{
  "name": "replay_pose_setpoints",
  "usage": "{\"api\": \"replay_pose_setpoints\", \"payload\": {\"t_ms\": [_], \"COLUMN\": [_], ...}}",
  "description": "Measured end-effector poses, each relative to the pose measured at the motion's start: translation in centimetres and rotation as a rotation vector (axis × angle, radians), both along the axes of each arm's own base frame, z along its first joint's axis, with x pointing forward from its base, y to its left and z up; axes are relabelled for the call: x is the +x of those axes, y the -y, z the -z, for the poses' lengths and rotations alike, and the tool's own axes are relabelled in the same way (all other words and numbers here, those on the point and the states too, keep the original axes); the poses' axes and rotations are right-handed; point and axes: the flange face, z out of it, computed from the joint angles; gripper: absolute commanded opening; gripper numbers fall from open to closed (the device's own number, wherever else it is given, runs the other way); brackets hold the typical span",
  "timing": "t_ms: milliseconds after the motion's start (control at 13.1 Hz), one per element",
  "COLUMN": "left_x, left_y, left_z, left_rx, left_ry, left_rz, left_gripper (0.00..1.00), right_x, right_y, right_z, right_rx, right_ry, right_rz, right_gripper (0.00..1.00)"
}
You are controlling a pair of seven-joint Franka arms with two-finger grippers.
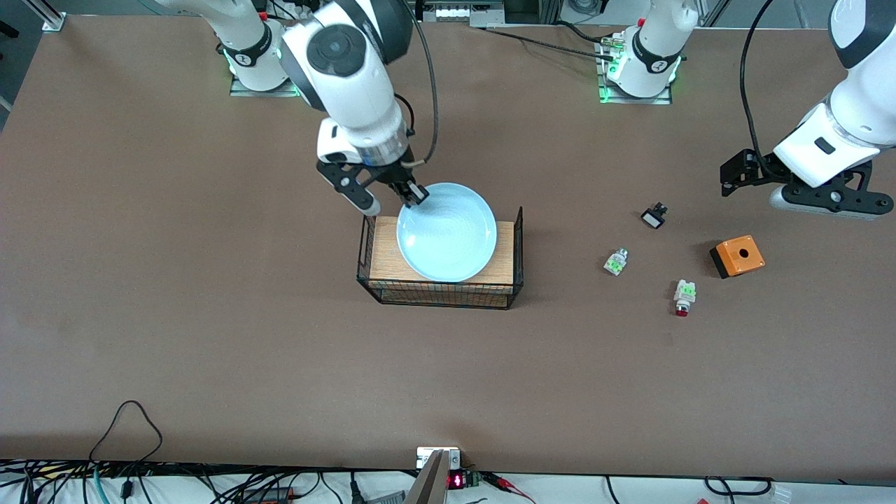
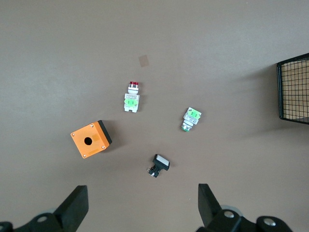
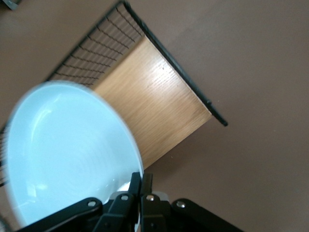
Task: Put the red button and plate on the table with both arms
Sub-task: 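Lift the blue plate out of the box with the right gripper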
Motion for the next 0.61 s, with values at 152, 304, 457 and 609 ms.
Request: {"api": "replay_pose_setpoints", "payload": {"t_ms": [152, 304, 457, 609], "left_x": [0.0, 0.0, -0.1, -0.1], "left_y": [0.1, 0.4, 0.5, 0.6], "left_z": [0.0, 0.0, 0.0, 0.0], "left_rx": [0.000, 0.000, 0.000, 0.000], "left_ry": [0.000, 0.001, -0.003, -0.003], "left_rz": [0.002, 0.007, 0.008, 0.009], "left_gripper": [1.00, 1.00, 1.00, 1.00], "right_x": [0.0, 0.3, 1.4, 3.1], "right_y": [2.5, 6.4, 11.7, 17.7], "right_z": [-4.2, -7.3, -8.9, -9.1], "right_rx": [0.014, -0.006, -0.028, -0.052], "right_ry": [0.018, 0.005, -0.032, -0.073], "right_rz": [-0.003, -0.052, -0.155, -0.259], "right_gripper": [0.00, 0.00, 0.00, 0.00]}}
